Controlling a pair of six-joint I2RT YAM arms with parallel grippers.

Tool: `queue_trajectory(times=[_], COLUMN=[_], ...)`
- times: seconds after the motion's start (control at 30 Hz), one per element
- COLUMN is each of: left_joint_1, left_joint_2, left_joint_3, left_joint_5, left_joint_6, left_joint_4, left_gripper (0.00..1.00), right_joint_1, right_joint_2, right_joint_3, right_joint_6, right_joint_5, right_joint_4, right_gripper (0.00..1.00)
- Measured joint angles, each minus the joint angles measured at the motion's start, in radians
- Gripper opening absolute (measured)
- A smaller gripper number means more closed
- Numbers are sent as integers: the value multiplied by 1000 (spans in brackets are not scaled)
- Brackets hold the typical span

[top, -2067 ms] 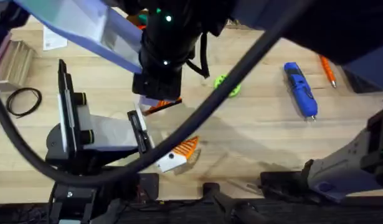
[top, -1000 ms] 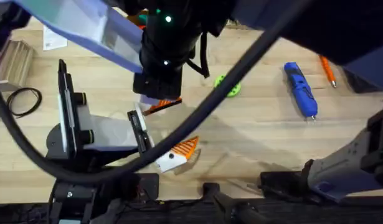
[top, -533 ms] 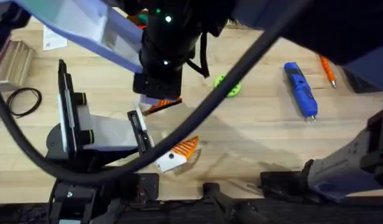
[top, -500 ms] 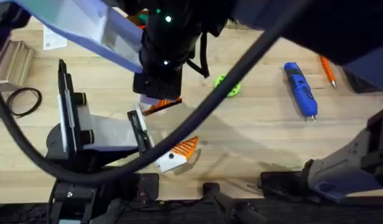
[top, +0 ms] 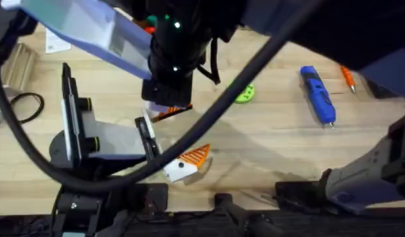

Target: Pick up the gripper from the table and insert it into the empty holder that is missing its gripper. Then pick up a screw, insert it into the mounting hole, and use the screwdriver to tighten it. Finally, clean up the table by picking up the vegetable and placing it into the bucket.

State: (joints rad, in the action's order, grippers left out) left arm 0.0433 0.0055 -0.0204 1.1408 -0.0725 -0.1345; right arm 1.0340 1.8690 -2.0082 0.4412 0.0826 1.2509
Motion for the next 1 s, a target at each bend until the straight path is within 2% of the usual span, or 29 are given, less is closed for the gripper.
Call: queue_trajectory(times=[1.0], left_joint_1=[0], left_joint_2=[0], left_joint_3=[0], left_joint_5=[0], left_joint_6=[-2], left_joint_4=[0], left_gripper=[985], right_joint_1=[0], right_joint_2=[0], right_joint_3=[8], right_joint_6=[0], right_joint_5=[19], right_joint_4=[-32], right_gripper=[6])
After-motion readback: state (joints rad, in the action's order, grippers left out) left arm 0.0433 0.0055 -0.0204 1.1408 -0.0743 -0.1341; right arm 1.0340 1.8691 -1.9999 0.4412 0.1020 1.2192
